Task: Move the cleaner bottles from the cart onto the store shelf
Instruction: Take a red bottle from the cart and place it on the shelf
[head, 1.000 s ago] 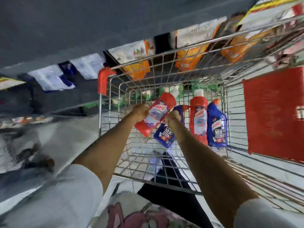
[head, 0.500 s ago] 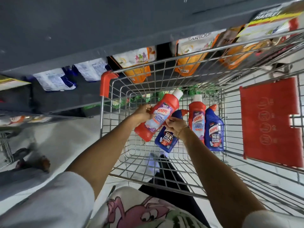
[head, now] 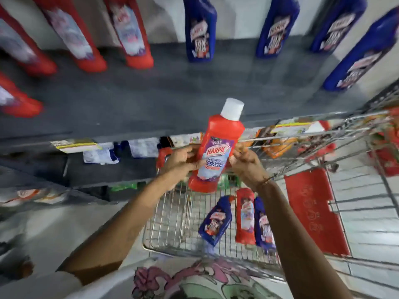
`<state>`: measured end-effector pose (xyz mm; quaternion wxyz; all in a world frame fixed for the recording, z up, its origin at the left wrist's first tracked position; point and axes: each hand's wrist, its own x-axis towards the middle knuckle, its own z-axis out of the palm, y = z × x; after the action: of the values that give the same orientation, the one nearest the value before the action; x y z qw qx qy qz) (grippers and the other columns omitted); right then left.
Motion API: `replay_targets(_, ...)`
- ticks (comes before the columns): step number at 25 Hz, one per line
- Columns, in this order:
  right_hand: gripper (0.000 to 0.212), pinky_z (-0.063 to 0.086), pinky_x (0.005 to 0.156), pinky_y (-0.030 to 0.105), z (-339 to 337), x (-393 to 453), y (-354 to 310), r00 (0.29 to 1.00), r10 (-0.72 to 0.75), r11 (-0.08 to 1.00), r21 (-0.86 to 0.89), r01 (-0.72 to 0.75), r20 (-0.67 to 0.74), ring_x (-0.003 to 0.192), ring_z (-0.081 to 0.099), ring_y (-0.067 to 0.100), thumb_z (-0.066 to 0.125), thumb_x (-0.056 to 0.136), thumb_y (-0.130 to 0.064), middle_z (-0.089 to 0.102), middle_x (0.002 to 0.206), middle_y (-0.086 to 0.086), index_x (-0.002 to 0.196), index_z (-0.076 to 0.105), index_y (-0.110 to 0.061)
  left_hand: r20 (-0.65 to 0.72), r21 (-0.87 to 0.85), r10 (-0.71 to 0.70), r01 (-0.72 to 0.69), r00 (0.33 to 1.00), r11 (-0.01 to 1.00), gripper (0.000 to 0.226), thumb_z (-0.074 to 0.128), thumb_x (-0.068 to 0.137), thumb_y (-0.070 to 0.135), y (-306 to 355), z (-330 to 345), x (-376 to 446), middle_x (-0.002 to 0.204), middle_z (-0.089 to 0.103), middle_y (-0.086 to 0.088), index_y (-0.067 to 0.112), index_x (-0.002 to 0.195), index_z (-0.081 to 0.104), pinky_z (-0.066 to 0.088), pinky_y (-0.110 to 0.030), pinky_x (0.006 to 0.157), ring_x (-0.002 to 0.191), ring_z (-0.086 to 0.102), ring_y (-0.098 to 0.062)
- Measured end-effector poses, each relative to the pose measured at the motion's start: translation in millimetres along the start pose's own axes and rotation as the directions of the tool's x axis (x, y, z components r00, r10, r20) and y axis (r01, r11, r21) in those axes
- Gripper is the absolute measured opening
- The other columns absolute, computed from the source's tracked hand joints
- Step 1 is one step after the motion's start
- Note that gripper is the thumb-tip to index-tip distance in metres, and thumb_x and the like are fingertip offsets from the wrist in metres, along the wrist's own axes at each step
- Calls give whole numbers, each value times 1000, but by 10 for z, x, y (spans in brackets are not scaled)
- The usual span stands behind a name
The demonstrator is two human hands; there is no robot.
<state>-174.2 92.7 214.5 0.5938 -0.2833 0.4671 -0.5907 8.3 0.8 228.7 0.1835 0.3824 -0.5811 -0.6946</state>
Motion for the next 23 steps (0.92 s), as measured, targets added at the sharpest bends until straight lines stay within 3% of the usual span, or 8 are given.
replay_targets(2, 24, 56, 75, 23, 268, 205, -326, 993, -96, 994, -45, 99, 71, 85, 65, 3, 69, 76, -15, 74, 89, -11, 96, 66, -26, -33, 6, 115, -115, 993, 993, 38, 63, 80, 2, 336, -230, -66, 95, 71, 13, 9, 117, 56, 53, -27, 83, 90, 64, -6)
replay_targets(3, 33, 57, 79, 27, 454, 302, -481, 988, -130, 988, -72, 137, 87, 91, 65, 8, 75, 70, -27, 74, 96, -9, 102, 66, -25, -62, 21, 173, -172, 983, 985, 36, 60, 83, 1, 508, -383, -126, 95, 71, 14, 8, 118, 56, 52, -27, 82, 91, 63, -7)
replay_targets(5, 47, 57, 81, 31, 805, 517, -695, 973, -193, 966, -148, 211, 127, 95, 65, 12, 78, 65, -37, 74, 98, -6, 106, 64, -20, -114, 37, 263, -261, 958, 965, 32, 53, 87, -1, 797, -689, -224, 98, 68, 10, 6, 118, 54, 52, -18, 77, 86, 64, 1)
replay_targets(9, 49, 57, 76, 27, 1674, 1068, -862, 943, -255, 920, -246, 304, 213, 90, 66, 9, 71, 74, -21, 75, 93, -11, 118, 54, -8, -207, 94, 382, -370, 901, 924, 27, 52, 89, -1, 1156, -1540, -408, 94, 71, 16, 16, 110, 56, 50, -10, 74, 86, 64, 8)
replay_targets(12, 43, 57, 80, 23, 2249, 1499, -766, 939, -270, 893, -308, 327, 214, 90, 65, 3, 53, 85, 3, 74, 88, -19, 127, 46, -1, -275, 118, 417, -400, 867, 909, 29, 50, 90, 0, 1215, -2158, -403, 104, 67, 10, 15, 115, 53, 50, -12, 79, 92, 63, 7)
replay_targets(14, 44, 56, 82, 20, 2625, 1776, -636, 936, -289, 880, -329, 343, 203, 89, 65, 0, 52, 85, 6, 73, 86, -21, 128, 45, 1, -323, 124, 422, -404, 847, 906, 34, 48, 90, -1, 1216, -2558, -393, 109, 63, 5, 10, 123, 49, 50, -14, 81, 91, 62, 8)
replay_targets(20, 48, 56, 83, 22, 3231, 2351, -242, 937, -275, 897, -295, 330, 213, 90, 65, -1, 57, 83, 1, 73, 88, -21, 129, 43, 4, -414, 102, 370, -362, 831, 927, 40, 46, 92, 0, 1085, -3296, -324, 120, 58, -1, 6, 131, 44, 50, -13, 83, 95, 61, 7)
replay_targets(23, 64, 55, 80, 20, 3375, 2425, -160, 944, -250, 909, -283, 305, 214, 94, 64, 1, 66, 72, -16, 73, 93, -20, 129, 43, 1, -446, 62, 343, -354, 827, 933, 41, 45, 92, -1, 979, -3453, -254, 128, 56, -8, 4, 133, 42, 49, -20, 92, 109, 58, -10)
